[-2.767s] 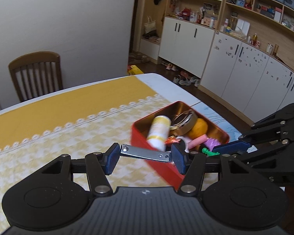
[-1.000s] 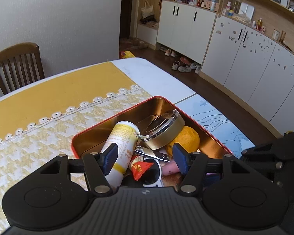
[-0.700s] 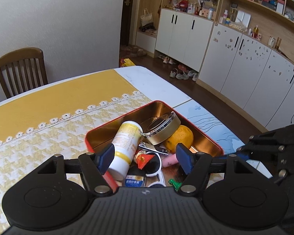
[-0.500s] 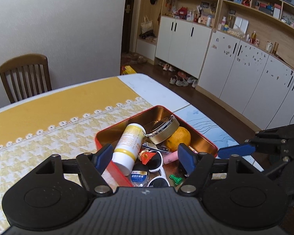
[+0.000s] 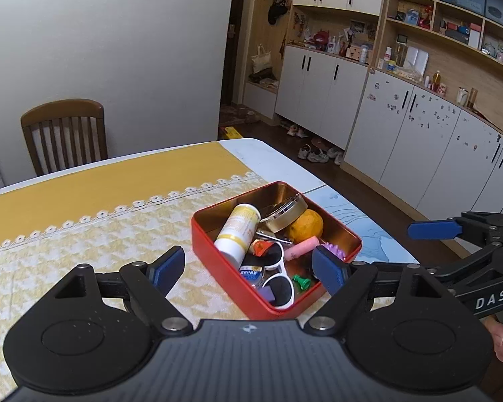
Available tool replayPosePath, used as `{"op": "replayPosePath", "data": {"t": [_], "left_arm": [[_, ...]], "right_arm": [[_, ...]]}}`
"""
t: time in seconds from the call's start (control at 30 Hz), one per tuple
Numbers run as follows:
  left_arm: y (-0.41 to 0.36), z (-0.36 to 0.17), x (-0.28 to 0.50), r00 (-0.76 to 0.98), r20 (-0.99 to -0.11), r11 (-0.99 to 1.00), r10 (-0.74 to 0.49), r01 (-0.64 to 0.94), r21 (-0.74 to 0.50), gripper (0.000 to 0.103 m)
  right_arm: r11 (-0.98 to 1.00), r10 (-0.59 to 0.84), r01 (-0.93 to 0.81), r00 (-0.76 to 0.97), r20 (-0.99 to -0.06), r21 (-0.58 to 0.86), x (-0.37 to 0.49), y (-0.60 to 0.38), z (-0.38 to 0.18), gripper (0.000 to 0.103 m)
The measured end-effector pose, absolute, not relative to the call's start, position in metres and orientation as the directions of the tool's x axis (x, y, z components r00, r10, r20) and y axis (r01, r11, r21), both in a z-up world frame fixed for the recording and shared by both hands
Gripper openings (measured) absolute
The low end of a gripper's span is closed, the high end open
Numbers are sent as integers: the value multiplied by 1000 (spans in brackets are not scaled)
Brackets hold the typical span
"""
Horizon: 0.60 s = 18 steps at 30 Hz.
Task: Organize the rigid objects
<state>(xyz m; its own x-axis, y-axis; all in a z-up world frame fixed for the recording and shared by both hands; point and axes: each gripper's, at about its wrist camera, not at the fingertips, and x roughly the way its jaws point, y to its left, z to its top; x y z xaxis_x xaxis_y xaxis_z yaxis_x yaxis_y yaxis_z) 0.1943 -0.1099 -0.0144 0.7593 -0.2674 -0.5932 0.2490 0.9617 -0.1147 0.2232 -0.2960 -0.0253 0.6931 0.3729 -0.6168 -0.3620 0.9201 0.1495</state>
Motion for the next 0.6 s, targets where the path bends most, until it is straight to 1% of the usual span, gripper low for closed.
{"op": "replayPosePath", "data": {"t": [0.07,0.1,0.27,0.33,0.37,0.6], "left_arm": [[-107,-13,189,763,-590,963,-265,245,-116,85],[-105,-14,186,764,-589,963,-264,240,-122,88],[-100,-15,177,767,-596,971,-238,207,-121,90],[-99,-16,174,769,-595,972,-231,204,-114,97],[-98,-16,172,774,-592,974,-225,199,-110,98],[-91,-20,167,779,-594,979,-201,168,-112,99]], "right_arm": [[921,371,-364,708,-601,139,216,-295,-24,103],[922,368,-364,713,-597,134,213,-294,-23,103],[917,373,-380,707,-600,123,202,-286,-24,103],[919,369,-377,711,-599,119,199,-284,-23,103],[919,367,-378,711,-600,114,196,-282,-24,103],[925,344,-372,725,-596,82,193,-277,-21,103]]}}
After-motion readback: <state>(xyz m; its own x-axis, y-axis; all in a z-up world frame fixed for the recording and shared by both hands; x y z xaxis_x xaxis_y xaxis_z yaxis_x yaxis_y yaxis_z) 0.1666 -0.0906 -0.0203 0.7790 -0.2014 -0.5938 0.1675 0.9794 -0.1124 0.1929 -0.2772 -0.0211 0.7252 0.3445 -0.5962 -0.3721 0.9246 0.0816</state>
